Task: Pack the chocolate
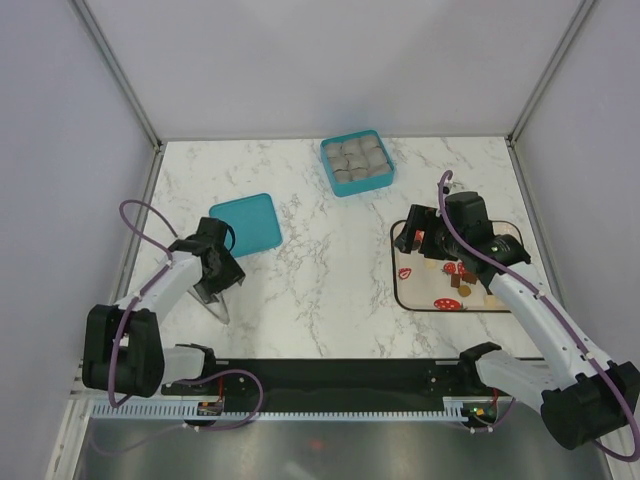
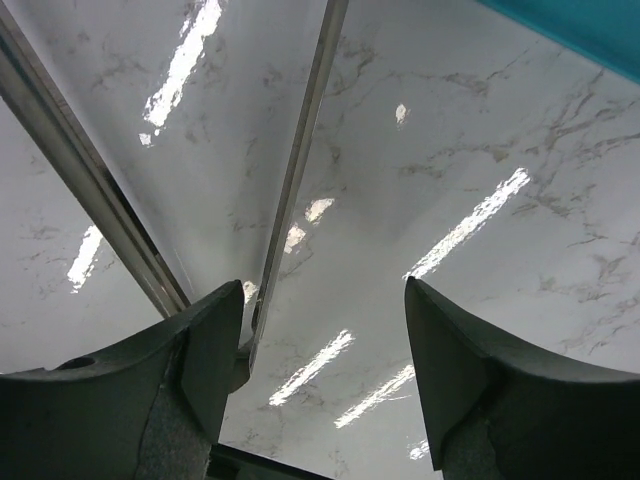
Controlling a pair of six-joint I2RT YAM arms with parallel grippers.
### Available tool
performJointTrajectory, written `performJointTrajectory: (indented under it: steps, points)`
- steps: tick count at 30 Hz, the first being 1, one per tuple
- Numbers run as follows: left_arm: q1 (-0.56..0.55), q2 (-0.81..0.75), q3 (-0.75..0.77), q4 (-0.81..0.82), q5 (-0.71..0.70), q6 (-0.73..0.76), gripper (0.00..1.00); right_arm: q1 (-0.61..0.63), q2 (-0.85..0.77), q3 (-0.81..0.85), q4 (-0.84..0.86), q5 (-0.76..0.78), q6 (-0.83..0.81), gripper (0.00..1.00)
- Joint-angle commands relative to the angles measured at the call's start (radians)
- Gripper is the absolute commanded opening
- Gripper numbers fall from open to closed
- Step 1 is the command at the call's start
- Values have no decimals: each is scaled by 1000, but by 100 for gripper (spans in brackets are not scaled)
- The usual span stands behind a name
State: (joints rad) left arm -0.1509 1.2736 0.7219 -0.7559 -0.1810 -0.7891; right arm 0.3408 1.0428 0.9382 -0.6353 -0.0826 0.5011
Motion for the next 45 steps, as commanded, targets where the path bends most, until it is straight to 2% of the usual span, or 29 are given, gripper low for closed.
performJointTrajectory:
  steps: [1, 9, 13, 24, 29, 38, 44, 45]
  points:
    - [13, 23, -16, 85, 12, -41, 72, -2, -4, -6, 45, -9, -10, 94]
    - [13, 32, -41, 109, 6, -32, 61, -2, 2, -18, 54, -2, -10, 94]
    - [16, -5, -61, 110, -3, -38, 46, -2, 3, -21, 54, 1, -4, 93]
    - [14, -40, -111, 110, -2, -64, 24, -2, -41, -33, 52, -25, 16, 92]
    - [14, -75, -110, 107, 3, -67, 3, 0, -82, -44, 45, -31, 28, 92]
    - [-10, -261, -43, 47, 25, -15, 2, -2, -150, -21, 5, -40, 36, 92]
    - [-148, -287, 68, -25, -31, -30, 2, -2, -205, -15, -4, -39, 34, 92]
    - [-221, -275, 85, -26, -37, -47, 2, 0, -210, -10, -6, -40, 34, 92]
